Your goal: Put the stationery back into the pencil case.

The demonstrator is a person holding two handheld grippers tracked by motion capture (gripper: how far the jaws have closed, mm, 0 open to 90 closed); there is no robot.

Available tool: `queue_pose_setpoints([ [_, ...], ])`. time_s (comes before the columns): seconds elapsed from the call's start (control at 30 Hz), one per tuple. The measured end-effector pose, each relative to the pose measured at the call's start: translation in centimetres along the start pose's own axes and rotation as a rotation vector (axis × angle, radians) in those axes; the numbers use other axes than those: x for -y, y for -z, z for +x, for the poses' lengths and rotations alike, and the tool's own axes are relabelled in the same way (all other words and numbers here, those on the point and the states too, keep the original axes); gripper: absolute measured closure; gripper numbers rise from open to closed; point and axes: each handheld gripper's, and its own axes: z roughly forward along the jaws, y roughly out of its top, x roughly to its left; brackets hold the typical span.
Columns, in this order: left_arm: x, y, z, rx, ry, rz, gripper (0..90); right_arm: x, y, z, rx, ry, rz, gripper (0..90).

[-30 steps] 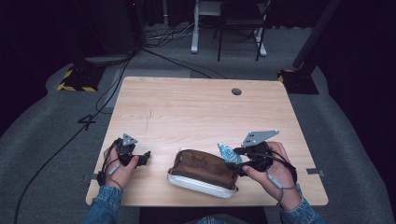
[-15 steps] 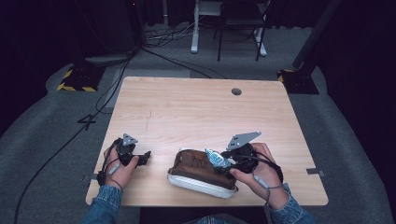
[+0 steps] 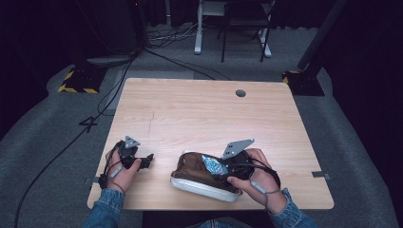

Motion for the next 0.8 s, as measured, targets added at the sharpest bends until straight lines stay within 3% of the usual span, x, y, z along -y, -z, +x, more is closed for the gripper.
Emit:
queue_pose_setpoints([
  [0.17,0.0,0.0,0.0,0.0,-0.001,0.0,13.7,0.0,-0.6,0.2,0.0,0.019,0.026,39.6],
  [0.53,0.0,0.0,0.0,0.0,0.0,0.0,13.7,0.0,-1.5,0.7,0.034,0.139,0.094,39.6],
  [0.8,0.0,0.0,0.0,0.002,-0.001,0.0,13.7,0.0,-1.8,0.8,0.03,0.168,0.111,39.5],
])
